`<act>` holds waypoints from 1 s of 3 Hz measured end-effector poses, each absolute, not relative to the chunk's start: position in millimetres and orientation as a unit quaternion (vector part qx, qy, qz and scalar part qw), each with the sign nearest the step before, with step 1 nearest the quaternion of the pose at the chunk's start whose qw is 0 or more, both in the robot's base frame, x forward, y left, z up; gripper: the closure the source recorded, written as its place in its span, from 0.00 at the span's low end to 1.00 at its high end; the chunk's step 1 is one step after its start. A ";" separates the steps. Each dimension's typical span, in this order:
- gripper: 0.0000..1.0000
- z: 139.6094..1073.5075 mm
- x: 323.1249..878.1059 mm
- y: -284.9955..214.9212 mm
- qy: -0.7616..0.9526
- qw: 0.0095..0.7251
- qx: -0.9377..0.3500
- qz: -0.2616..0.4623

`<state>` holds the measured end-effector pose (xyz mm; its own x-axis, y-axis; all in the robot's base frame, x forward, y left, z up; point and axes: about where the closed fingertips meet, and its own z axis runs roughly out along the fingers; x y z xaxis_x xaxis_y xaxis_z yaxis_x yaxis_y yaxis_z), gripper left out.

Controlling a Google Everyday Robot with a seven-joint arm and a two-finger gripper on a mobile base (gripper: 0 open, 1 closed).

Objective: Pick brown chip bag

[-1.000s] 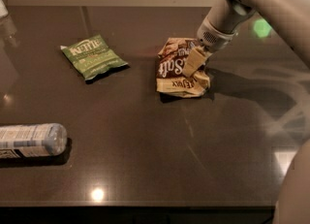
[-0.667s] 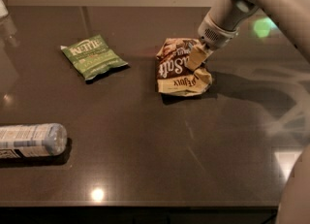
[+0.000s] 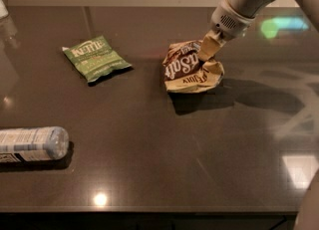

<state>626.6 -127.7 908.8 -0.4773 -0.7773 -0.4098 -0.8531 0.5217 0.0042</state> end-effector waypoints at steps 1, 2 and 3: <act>1.00 941.9 612.9 -127.7 0.837 0.200 -0.498 0.111; 1.00 972.6 602.2 -126.2 0.821 0.220 -0.514 0.115; 1.00 1003.0 593.1 -125.0 0.807 0.243 -0.526 0.116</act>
Offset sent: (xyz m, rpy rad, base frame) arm -0.0431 -0.0025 0.1055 0.0725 -0.1110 0.1362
